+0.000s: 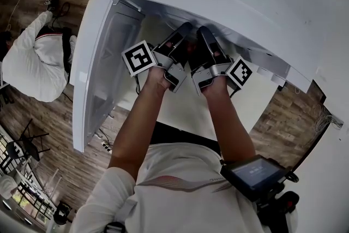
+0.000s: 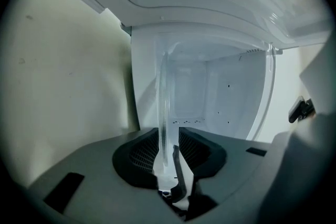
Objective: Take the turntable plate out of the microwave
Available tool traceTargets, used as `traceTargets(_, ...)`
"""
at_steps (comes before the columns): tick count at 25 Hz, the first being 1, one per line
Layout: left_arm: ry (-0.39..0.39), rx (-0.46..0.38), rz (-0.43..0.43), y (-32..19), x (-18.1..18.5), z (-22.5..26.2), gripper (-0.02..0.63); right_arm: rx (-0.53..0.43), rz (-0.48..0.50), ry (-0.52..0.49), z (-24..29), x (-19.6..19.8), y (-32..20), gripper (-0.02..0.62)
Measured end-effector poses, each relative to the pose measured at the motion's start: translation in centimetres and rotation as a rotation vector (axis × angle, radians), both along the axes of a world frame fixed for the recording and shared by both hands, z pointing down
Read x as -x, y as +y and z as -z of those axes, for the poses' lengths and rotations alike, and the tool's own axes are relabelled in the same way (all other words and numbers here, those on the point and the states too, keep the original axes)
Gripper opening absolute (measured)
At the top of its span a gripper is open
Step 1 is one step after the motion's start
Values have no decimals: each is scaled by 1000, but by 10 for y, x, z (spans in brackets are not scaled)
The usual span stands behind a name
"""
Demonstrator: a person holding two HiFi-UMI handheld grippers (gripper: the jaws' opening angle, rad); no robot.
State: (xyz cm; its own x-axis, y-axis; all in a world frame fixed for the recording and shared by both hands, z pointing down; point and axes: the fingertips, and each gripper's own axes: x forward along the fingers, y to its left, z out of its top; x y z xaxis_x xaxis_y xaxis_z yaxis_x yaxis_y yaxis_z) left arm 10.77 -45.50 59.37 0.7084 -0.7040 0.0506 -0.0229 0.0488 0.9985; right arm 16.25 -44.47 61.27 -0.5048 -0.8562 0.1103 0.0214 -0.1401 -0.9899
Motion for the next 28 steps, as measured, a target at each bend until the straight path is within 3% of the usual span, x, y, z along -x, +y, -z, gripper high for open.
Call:
traceTargets(5,-19,66,-7,3,-1,-11,52,28,5,29,-4,0,2,111)
traceTargets(12,2,39,-18,1,-3,-8,43,26,8,27,-3,-1,2,86)
traceTargets(15,24,35,-7,3,-2,-8,40,-9,19,62,3,0,2,39)
traceTargets(28,66,-50,8,22,-19,6,41,-119,29,89,20,-19,18,35)
